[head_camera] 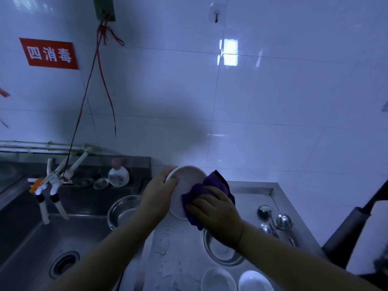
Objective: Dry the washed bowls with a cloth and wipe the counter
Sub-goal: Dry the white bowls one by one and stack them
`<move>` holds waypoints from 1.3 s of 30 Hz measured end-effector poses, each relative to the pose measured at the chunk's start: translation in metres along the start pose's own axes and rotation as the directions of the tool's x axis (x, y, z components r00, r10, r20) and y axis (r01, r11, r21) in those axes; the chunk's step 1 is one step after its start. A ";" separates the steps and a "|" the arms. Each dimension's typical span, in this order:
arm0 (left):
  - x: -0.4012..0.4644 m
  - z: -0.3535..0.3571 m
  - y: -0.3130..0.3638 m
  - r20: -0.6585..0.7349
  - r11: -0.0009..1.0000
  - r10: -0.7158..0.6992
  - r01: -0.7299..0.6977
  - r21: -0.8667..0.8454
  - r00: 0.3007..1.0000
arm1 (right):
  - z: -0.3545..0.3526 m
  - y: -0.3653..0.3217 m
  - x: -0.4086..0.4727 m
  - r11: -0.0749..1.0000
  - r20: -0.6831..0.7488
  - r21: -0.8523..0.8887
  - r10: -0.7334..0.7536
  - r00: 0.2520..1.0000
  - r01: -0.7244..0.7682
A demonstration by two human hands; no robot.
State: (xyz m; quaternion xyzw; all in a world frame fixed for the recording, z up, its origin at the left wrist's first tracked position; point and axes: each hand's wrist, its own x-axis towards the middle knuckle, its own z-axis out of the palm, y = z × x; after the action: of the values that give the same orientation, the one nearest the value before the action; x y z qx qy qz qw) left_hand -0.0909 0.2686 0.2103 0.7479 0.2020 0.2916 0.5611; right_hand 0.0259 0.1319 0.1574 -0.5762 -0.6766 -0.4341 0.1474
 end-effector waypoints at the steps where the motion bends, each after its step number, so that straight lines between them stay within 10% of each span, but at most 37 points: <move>1: 0.000 0.003 0.000 -0.032 1.000 0.015 -0.015 0.019 0.999 | 0.001 -0.010 0.001 0.998 0.016 -0.002 0.069 0.997 -0.069; 7: -0.001 0.012 0.001 -0.102 0.998 0.008 -0.014 -0.062 0.995 | 0.010 -0.056 0.012 0.924 0.004 0.111 0.368 0.930 -0.366; 16: 0.012 -0.016 0.011 0.331 0.986 -0.166 0.167 0.026 0.929 | -0.011 0.021 0.001 0.962 0.032 0.002 -0.274 0.961 0.274; 26: -0.021 0.029 0.002 -0.166 0.948 0.072 -0.119 -0.296 0.984 | 0.005 -0.038 0.035 0.925 -0.178 0.075 0.380 0.908 -0.372; 33: -0.011 0.004 -0.010 0.016 0.973 0.200 -0.197 -0.124 0.980 | -0.011 0.003 0.014 0.999 -0.108 0.029 -0.034 0.994 0.037; 39: 0.010 -0.018 0.015 0.278 0.998 -0.005 0.021 -0.056 0.961 | -0.021 0.027 0.013 0.977 -0.046 0.009 -0.211 0.977 0.211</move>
State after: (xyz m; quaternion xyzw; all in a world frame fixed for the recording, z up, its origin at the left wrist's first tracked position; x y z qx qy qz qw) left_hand -0.0960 0.2838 0.2302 0.7634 0.1179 0.1860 0.6072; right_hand 0.0406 0.1236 0.1903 -0.4903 -0.7335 -0.4552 0.1195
